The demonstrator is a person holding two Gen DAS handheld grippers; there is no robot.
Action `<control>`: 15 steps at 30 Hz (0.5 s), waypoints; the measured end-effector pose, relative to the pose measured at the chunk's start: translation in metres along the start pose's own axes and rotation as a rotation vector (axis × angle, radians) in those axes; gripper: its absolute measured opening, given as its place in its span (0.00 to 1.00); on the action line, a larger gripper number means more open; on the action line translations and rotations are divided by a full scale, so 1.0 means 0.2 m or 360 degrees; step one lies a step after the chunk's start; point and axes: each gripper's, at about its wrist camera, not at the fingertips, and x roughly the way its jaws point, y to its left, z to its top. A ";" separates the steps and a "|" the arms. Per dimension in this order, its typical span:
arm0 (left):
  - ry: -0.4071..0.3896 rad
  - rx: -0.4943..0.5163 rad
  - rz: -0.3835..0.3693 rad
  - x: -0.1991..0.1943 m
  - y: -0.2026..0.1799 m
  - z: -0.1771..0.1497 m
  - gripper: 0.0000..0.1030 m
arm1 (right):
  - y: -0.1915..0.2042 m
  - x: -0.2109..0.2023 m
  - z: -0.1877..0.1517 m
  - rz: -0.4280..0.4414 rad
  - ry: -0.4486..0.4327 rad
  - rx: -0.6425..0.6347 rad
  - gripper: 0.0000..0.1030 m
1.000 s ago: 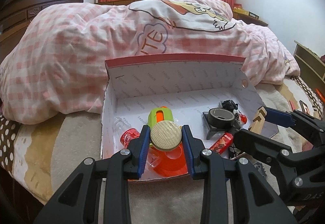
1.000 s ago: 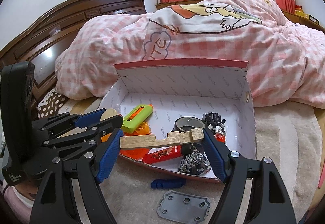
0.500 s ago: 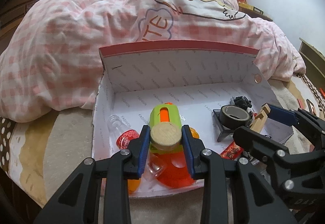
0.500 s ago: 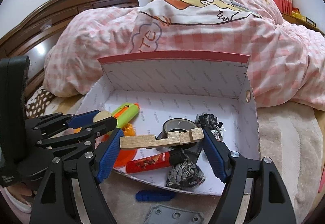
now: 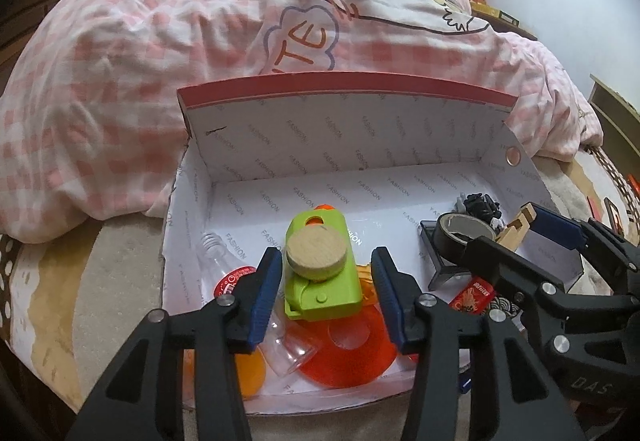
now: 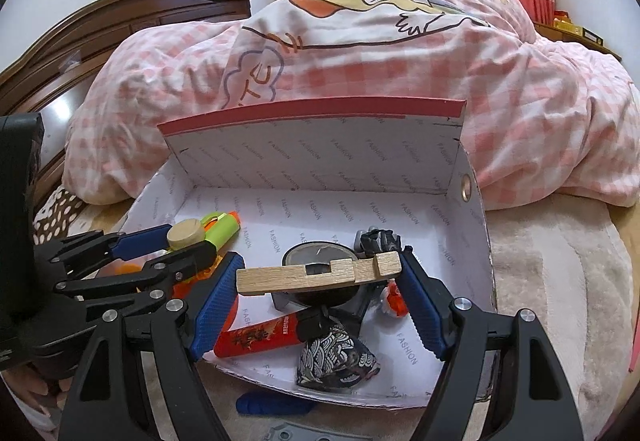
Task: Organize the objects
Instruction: 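Lower and release the wooden disc and stick into the box with both tools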
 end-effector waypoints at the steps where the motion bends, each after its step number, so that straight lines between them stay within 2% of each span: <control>1: -0.0004 -0.0005 -0.0005 0.00 0.00 0.00 0.45 | 0.00 0.00 0.00 -0.0008 -0.0008 -0.0001 0.77; 8: -0.0051 -0.0032 -0.0038 -0.07 0.01 0.01 0.53 | -0.02 -0.06 0.02 0.0021 -0.0111 0.0045 0.80; 15: -0.0068 -0.0012 -0.0066 -0.11 0.00 0.00 0.57 | -0.02 -0.09 0.01 0.0039 -0.0107 0.0044 0.81</control>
